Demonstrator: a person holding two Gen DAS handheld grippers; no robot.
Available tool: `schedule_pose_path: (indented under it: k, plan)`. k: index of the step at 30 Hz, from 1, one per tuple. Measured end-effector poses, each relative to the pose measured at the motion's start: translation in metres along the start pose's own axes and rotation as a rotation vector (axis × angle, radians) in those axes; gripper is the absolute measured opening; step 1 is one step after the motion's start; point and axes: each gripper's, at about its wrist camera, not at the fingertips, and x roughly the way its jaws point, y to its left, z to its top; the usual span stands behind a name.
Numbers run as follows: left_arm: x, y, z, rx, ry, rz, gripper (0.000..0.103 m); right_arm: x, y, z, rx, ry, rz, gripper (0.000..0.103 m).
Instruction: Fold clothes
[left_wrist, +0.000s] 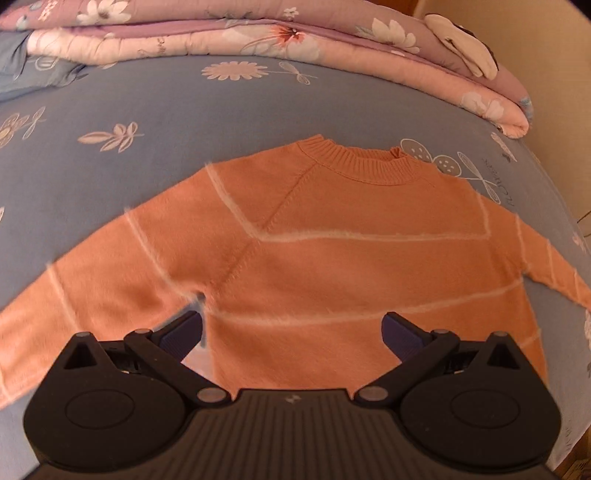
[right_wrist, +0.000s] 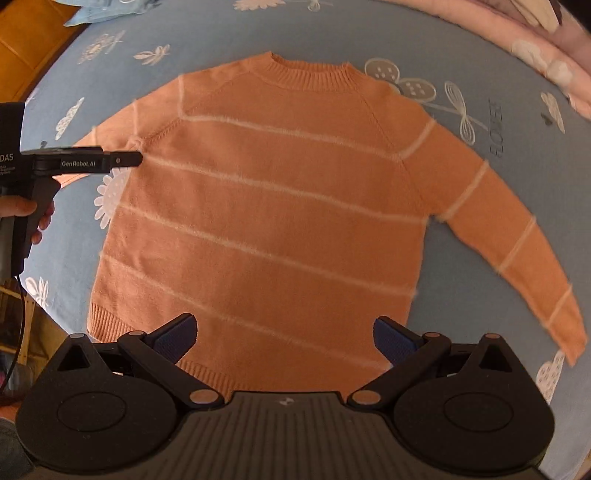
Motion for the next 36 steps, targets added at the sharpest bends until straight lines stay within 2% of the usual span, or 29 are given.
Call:
schedule_pose_path:
  k: [5,9,13,18,20,22,24,25,26,28,29,31,34,36]
  plan:
    - [0.035,0.044,0.011,0.091,-0.044,-0.093,0.102,0.023,0.044,-0.015,0.047,0.057,-0.015,0.103]
    - [0.05,0.053,0.014,0.108,-0.056,-0.169,0.102,0.042,0.068,-0.02,0.102,0.133,-0.003,0.103]
    - [0.073,0.06,0.006,0.104,0.042,-0.201,0.102,0.047,0.084,-0.014,0.105,0.14,-0.018,0.103]
    - [0.065,0.064,-0.013,0.21,0.03,-0.196,0.102,0.046,0.085,-0.003,0.147,0.123,-0.039,0.103]
    - [0.059,0.063,-0.005,0.186,0.057,-0.212,0.102,0.047,0.083,0.001,0.162,0.116,-0.049,0.103]
    - [0.053,0.062,0.001,0.207,0.019,-0.245,0.103,0.05,0.084,0.006,0.164,0.112,-0.053,0.103]
    - [0.059,0.067,0.004,0.187,0.05,-0.229,0.103,0.055,0.088,0.011,0.153,0.112,-0.054,0.103]
    - [0.07,0.075,0.005,0.147,0.113,-0.219,0.102,0.056,0.09,0.014,0.147,0.11,-0.051,0.103]
    - [0.074,0.084,0.001,0.125,0.12,-0.196,0.102,0.056,0.092,0.017,0.141,0.106,-0.045,0.103]
    - [0.069,0.097,0.001,0.108,0.107,-0.223,0.102,0.055,0.096,0.022,0.135,0.1,-0.033,0.103]
    - [0.066,0.1,0.006,0.096,0.117,-0.229,0.102,0.054,0.096,0.023,0.138,0.098,-0.025,0.103]
    - [0.059,0.099,0.027,0.104,0.074,-0.234,0.102,0.056,0.097,0.024,0.141,0.097,-0.018,0.103]
    - [0.061,0.091,0.074,0.094,-0.049,-0.357,0.102,0.063,0.096,0.024,0.148,0.111,-0.021,0.103]
    - [0.082,0.089,0.104,0.03,-0.077,-0.441,0.102,0.068,0.096,0.024,0.153,0.121,-0.023,0.103]
